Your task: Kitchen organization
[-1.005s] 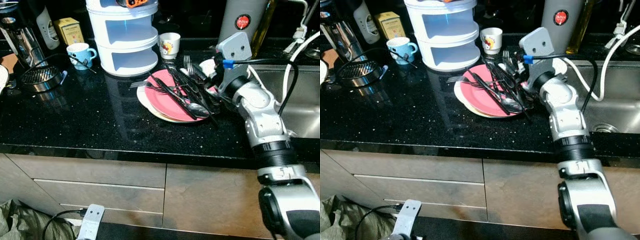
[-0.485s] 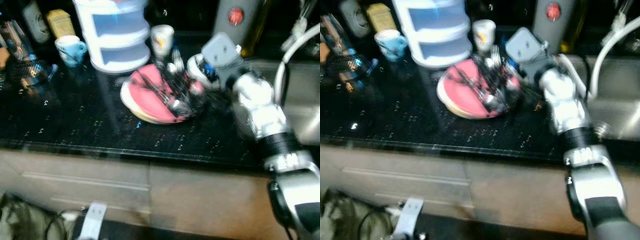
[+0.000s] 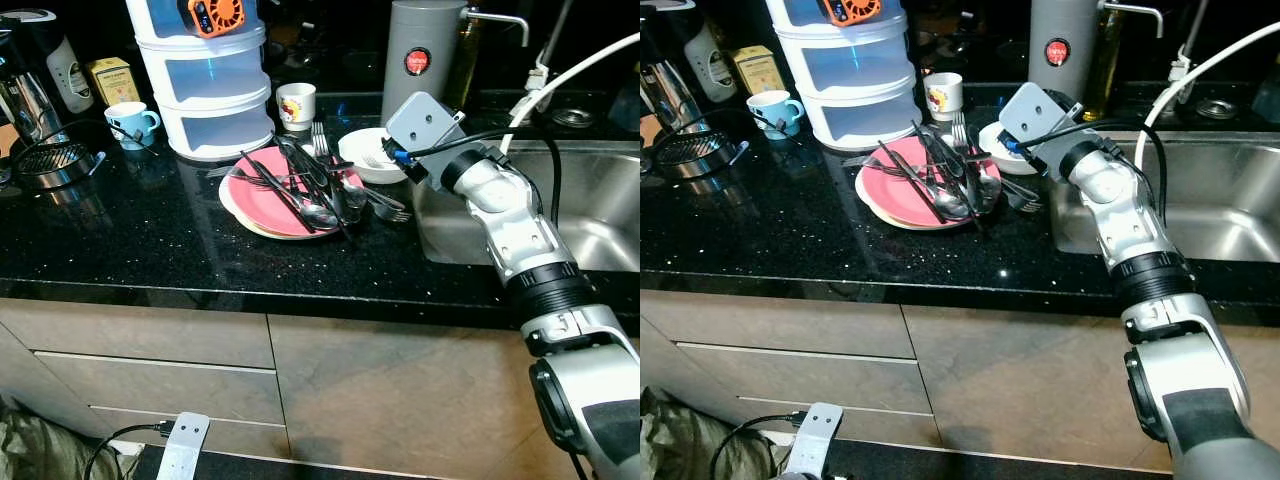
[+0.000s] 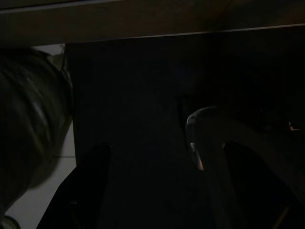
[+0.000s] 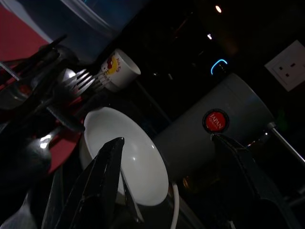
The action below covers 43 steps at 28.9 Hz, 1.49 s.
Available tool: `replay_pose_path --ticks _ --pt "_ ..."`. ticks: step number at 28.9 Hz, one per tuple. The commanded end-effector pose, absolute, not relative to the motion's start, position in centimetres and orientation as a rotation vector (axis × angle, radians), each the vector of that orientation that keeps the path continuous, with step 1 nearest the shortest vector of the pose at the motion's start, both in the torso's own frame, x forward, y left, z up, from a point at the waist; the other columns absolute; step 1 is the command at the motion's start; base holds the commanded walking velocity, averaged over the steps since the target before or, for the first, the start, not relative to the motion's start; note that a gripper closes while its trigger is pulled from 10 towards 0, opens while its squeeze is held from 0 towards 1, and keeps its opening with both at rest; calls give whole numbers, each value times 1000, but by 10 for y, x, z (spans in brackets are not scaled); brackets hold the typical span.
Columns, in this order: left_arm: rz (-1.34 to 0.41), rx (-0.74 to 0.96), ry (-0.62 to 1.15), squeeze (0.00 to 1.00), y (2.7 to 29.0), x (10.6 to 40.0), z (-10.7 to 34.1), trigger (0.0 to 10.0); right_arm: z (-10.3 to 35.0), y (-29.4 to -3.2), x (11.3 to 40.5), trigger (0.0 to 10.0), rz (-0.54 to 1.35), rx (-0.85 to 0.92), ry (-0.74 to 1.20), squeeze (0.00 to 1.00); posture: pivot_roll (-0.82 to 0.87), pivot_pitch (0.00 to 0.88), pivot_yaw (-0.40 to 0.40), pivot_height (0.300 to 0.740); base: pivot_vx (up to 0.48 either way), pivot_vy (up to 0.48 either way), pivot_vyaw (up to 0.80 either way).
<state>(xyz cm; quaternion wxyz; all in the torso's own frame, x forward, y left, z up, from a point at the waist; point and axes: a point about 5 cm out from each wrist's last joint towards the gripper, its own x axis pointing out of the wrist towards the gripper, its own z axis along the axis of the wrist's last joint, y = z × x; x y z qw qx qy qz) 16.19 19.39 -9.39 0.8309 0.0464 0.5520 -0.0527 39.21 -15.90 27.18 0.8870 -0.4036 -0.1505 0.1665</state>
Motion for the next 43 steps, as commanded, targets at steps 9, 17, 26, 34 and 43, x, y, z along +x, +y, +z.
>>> replay_pose_path --ticks 9,17,26,34,43 --pt "-75 127 1164 0 199 163 -93 10000 270 -151 391 10000 390 -821 -318 0 -27 0 34 740 0 -205 0" --pt "-88 134 1167 0 199 163 -93 10000 269 -138 391 10000 441 -803 -333 0 -28 0 31 740 0 0 0" --pt "-90 131 1167 0 198 163 -93 10000 271 -108 398 10000 511 -862 -326 0 -23 0 15 740 0 0 0" --pt "-103 131 1171 0 194 160 -95 10000 290 -79 403 10000 561 -965 -338 0 -11 13 -11 740 0 0 0" --pt "-105 121 1180 0 190 156 -97 10000 277 -69 404 10000 705 -1064 -226 0 -6 23 -29 740 0 0 0"
